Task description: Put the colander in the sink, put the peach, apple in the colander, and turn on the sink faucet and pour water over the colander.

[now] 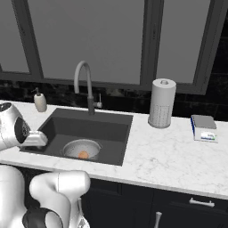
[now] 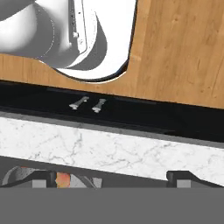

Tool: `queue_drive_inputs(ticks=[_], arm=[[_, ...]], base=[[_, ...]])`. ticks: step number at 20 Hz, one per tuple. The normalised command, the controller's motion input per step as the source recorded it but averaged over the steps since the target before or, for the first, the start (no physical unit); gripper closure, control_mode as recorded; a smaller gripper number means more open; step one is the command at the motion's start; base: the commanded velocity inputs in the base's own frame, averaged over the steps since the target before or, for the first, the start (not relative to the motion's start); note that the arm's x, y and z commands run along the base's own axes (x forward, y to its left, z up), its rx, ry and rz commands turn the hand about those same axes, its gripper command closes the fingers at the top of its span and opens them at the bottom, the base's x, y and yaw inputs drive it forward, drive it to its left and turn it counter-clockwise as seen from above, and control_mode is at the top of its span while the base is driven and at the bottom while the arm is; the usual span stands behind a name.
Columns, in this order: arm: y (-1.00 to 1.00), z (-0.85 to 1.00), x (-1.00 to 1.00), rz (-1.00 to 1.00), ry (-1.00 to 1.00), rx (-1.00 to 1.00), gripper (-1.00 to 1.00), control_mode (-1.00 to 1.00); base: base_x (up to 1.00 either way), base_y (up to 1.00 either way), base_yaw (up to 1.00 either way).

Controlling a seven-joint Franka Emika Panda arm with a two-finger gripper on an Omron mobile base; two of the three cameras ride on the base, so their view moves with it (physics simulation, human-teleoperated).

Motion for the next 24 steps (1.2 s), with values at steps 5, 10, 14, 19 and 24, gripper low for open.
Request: queue_drive_inputs(ticks=[5, 10, 14, 19, 24], arm=[[0.91, 0.22, 0.09, 0.25, 0.03, -0.13, -1.00, -1.00], [0.64, 0.20, 0.12, 0.37, 0.00, -0.02, -1.00, -1.00], [0.45, -0.05, 0.02, 0.40, -0.05, 0.00, -1.00, -1.00], [0.13, -0.02, -0.01, 0.30, -0.06, 0.05, -1.00, -1.00], [0.12, -0.03, 0.10, 0.17, -0.03, 0.12, -1.00, -1.00]], base=[[0.00, 0.00, 0.00], [0.00, 0.00, 0.00], [0.00, 0.00, 0.00], [0.00, 0.00, 0.00], [0.00, 0.00, 0.00]])
